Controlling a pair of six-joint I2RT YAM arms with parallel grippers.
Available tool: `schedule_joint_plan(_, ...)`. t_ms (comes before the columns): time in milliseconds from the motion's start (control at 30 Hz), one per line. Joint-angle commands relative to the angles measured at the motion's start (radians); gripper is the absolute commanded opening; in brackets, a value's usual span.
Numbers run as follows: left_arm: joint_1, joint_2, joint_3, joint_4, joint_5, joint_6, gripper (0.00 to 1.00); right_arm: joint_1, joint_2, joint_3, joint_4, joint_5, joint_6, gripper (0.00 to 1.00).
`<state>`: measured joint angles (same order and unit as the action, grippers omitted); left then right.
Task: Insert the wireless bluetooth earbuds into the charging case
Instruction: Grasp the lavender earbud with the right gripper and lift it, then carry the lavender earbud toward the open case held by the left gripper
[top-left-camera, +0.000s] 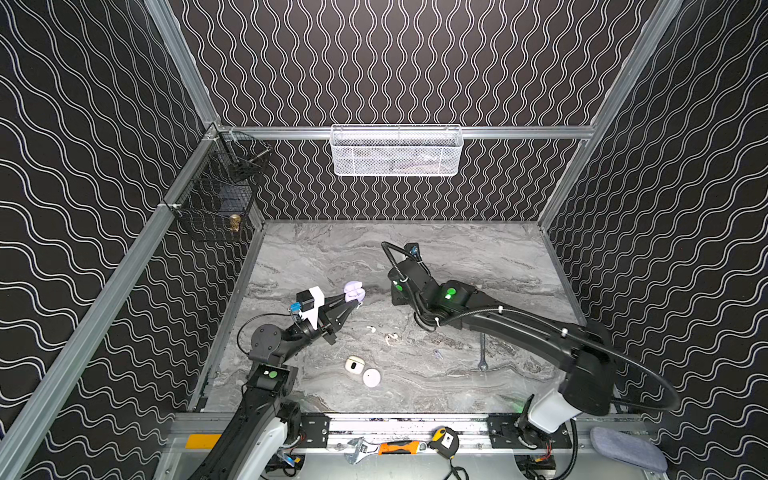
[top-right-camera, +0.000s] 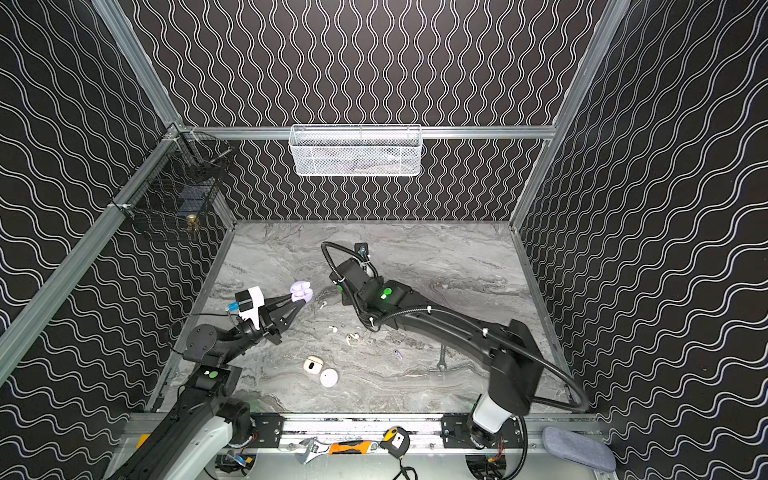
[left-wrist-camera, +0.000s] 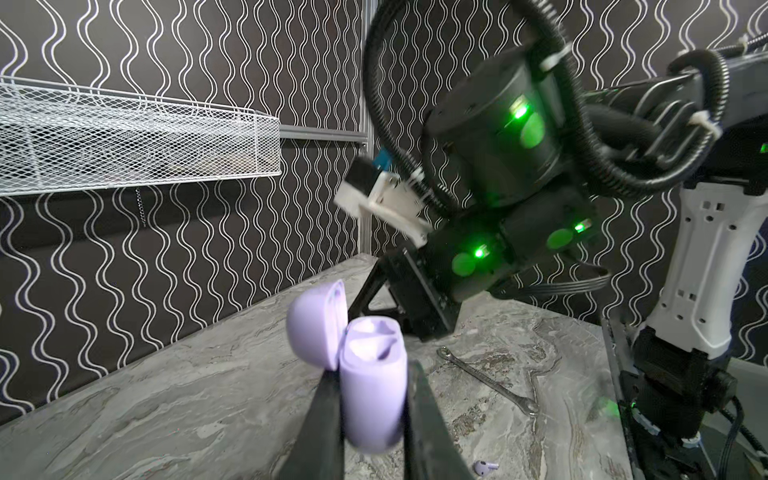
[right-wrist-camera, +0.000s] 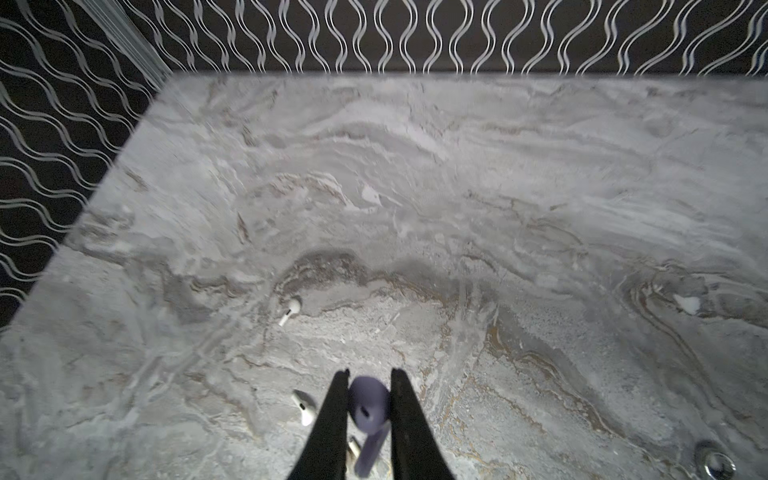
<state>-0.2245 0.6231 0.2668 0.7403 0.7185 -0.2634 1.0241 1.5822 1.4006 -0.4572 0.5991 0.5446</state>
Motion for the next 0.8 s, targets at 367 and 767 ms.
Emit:
schedule_joint_plan(367, 0.001, 0.093, -0.046, 0.466, 0.164, -0.181, 0.00, 0.255, -0.289, -0.156, 0.435, 0.284, -0.316, 0.11)
schedule_joint_plan(767, 0.001, 0.098, -0.066, 0.549, 0.206, -0.180, 0.00, 0.435, -0.337, -0.305, 0.847, 0.209, -0.634, 0.10)
